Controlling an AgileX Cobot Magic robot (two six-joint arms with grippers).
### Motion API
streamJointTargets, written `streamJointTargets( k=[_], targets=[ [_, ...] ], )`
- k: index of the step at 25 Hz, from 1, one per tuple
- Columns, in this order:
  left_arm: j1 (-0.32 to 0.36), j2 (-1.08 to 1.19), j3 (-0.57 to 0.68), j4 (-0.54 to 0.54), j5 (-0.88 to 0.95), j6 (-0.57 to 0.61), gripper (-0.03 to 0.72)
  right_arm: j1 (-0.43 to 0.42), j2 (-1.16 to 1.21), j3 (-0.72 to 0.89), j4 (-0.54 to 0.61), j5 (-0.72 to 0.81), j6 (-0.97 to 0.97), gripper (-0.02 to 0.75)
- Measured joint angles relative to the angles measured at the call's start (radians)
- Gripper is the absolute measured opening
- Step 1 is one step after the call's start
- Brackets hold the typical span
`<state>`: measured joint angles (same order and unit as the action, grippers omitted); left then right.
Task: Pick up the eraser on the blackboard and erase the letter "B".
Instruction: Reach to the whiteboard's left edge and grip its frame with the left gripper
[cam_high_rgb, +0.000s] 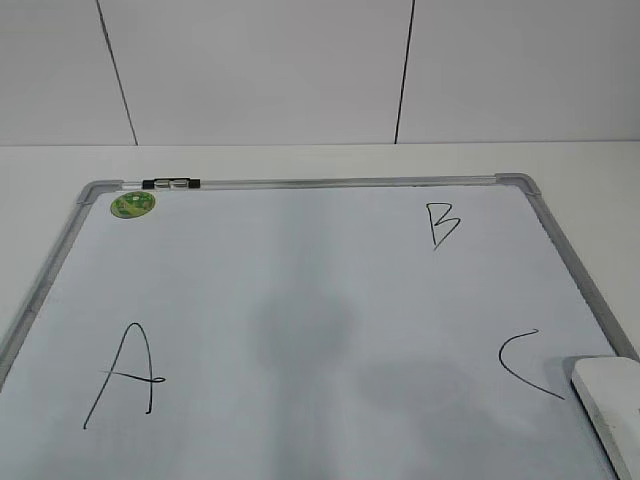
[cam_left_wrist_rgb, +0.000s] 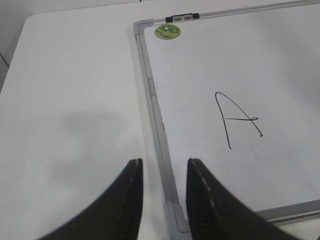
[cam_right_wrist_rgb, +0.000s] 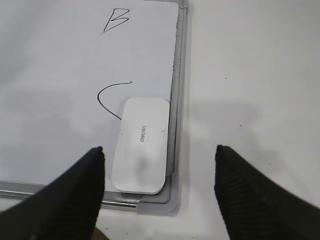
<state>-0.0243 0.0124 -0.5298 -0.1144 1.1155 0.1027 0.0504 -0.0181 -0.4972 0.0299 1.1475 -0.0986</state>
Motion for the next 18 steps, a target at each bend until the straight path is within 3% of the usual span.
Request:
streamJointTargets(
  k=[18],
  targets=[
    [0.0,0.0,0.0,0.0,0.0,0.0,0.226,0.0,0.0,0.0,0.0,0.0,0.0,0.531]
  ],
)
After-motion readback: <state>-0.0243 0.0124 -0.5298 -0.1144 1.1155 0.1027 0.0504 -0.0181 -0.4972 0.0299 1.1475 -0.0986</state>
